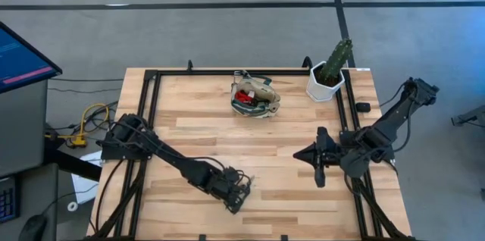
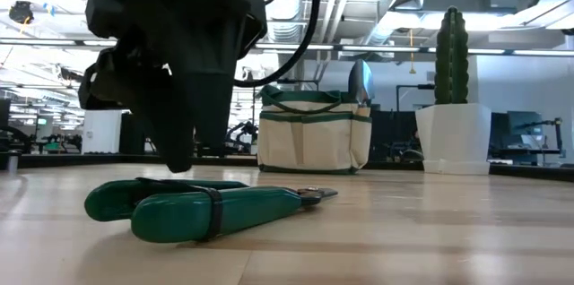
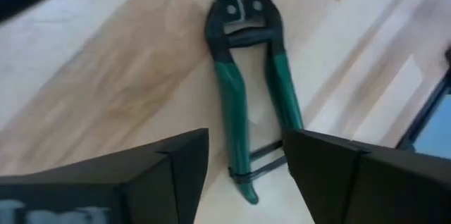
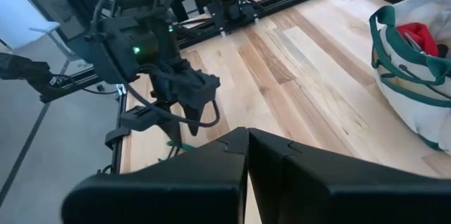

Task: Pick & Place Garden tools in Gardening bag
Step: Put the green shears into the brown gardening bag

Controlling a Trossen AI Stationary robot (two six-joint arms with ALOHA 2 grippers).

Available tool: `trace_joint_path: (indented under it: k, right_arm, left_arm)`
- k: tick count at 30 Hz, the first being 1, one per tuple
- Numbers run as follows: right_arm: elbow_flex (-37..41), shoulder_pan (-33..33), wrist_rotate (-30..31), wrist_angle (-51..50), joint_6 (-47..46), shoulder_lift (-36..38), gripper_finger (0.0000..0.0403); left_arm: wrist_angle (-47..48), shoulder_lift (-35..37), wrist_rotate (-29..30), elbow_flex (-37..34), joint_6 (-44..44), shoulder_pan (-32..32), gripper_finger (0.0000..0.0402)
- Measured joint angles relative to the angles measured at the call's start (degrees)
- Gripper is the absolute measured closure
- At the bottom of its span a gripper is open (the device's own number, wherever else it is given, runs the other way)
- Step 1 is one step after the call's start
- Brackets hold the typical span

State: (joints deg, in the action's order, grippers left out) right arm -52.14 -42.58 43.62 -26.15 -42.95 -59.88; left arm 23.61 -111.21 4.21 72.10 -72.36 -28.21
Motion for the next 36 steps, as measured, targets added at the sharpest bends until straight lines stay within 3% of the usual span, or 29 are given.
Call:
trace_joint_path:
  k: [24, 29, 36]
  right_arm:
    - [0.00, 1.11, 0.15, -0.03, -0.01, 0.00, 0.0403]
    - [0.00, 1.13, 0.15, -0.12, -0.01, 0.00, 0.0403]
    - [0.00, 1.13, 0.15, -0.13, 0.01, 0.00, 0.0403]
  left_arm:
    - [-9.65, -3.90, -1.75, -3.28, -3.54, -0.44, 0.0237]
    - [-9.39, -3.64, -1.72, -3.34, -3.56, -0.33, 0.0271]
    - [-9.09, -3.75, -1.01, -3.44, -3.58, -0.33, 0.0351]
